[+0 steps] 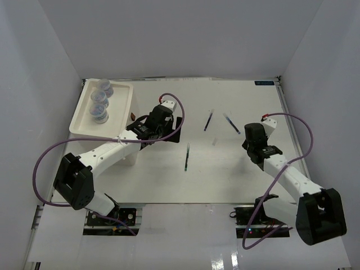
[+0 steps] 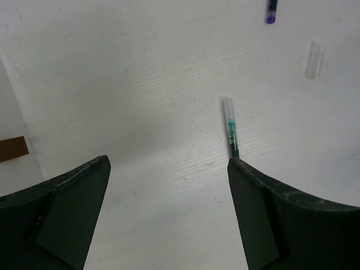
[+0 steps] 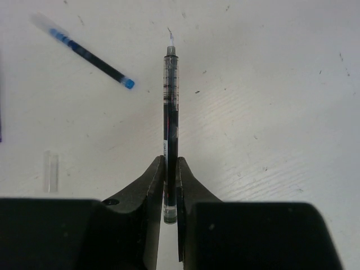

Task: Sort the stationery into containers
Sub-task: Pick up the pen from the center of the board, then close the pen cap on the pen.

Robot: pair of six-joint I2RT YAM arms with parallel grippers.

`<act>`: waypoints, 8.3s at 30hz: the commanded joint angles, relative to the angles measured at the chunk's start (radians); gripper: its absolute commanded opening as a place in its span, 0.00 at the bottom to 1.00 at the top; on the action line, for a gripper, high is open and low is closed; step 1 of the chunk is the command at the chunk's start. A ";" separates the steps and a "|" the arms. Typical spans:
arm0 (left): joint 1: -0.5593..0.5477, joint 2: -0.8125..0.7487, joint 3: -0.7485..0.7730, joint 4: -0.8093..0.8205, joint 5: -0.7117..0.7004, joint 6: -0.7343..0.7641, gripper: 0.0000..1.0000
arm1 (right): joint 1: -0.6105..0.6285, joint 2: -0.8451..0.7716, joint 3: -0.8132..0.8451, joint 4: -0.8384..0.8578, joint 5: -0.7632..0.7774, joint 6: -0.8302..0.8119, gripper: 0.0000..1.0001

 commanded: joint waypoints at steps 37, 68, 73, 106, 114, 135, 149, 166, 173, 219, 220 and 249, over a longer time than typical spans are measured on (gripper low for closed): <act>-0.295 0.767 0.581 0.177 -0.123 0.037 0.71 | -0.003 -0.483 -0.211 0.211 -0.307 -0.282 0.08; -0.243 0.471 0.074 0.237 0.203 0.783 0.45 | -0.004 -0.534 -0.228 0.199 -0.353 -0.267 0.08; -0.223 0.456 0.106 0.234 0.196 0.746 0.68 | -0.004 -0.540 -0.228 0.194 -0.353 -0.270 0.08; -0.267 0.336 0.181 0.033 0.075 -0.851 0.64 | -0.004 -0.595 -0.266 0.196 -0.367 -0.265 0.08; -0.265 0.437 0.215 0.038 0.035 -0.936 0.62 | -0.004 -0.609 -0.277 0.198 -0.369 -0.265 0.08; -0.173 0.577 0.316 0.021 -0.030 -0.969 0.59 | -0.004 -0.625 -0.289 0.201 -0.389 -0.263 0.08; -0.161 0.632 0.429 -0.036 -0.005 -0.846 0.57 | -0.003 -0.617 -0.289 0.202 -0.393 -0.265 0.08; -0.199 0.720 0.561 -0.202 -0.027 -0.751 0.53 | -0.003 -0.631 -0.300 0.207 -0.412 -0.265 0.08; -0.219 0.735 0.569 -0.226 -0.025 -0.772 0.47 | -0.003 -0.638 -0.303 0.205 -0.415 -0.264 0.08; -0.135 0.206 0.198 0.281 0.051 -0.342 0.04 | 0.036 -0.488 -0.261 0.392 -1.065 -0.402 0.08; -0.123 0.185 0.183 0.303 0.074 -0.323 0.04 | 0.043 -0.482 -0.254 0.395 -1.073 -0.406 0.08; 0.161 -0.219 -0.202 0.783 0.375 -0.401 0.00 | 0.333 -0.052 -0.135 1.038 -0.870 -0.359 0.08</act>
